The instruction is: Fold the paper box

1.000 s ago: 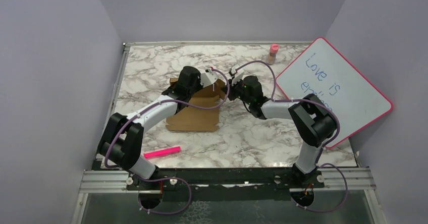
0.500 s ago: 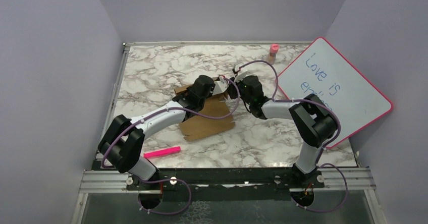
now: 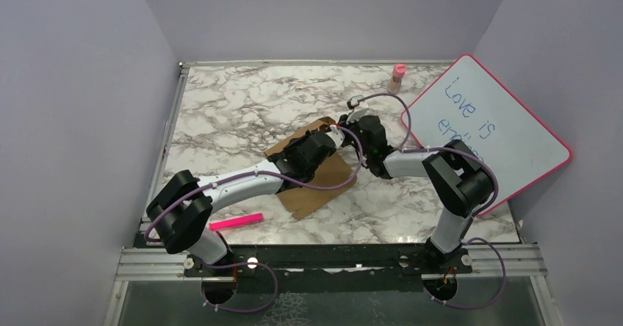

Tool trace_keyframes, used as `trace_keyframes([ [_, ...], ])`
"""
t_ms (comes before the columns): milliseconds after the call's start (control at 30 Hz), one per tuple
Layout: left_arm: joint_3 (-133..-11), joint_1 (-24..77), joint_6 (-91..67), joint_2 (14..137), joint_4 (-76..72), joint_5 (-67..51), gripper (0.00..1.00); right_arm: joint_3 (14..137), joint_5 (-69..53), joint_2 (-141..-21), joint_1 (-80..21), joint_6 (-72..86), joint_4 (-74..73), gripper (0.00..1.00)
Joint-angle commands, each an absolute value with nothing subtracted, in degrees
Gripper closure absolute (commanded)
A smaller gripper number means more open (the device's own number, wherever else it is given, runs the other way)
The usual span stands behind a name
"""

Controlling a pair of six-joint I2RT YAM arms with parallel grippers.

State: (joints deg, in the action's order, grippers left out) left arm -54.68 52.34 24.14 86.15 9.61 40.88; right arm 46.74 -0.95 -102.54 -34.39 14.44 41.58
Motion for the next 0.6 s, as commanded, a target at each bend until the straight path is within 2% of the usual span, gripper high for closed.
trace_keyframes([
  [0,-54.4,55.4,12.1,89.1,13.7,41.1,0.9,43.0,-2.3,-101.6,-35.1,21.2,42.8,0.91],
  [133,-55.1,56.5,7.9,90.0,14.4,39.9,0.87,40.4,-1.7,-101.7,-35.3,23.4,44.2,0.9],
  [300,-55.7,56.8,4.1,89.0,14.5,36.0,0.78,38.5,-1.1,-100.9,-35.5,25.0,44.4,0.87],
  [567,-57.5,56.7,3.7,86.4,14.5,31.8,0.63,33.1,1.8,-103.9,-36.1,23.0,53.8,0.87],
])
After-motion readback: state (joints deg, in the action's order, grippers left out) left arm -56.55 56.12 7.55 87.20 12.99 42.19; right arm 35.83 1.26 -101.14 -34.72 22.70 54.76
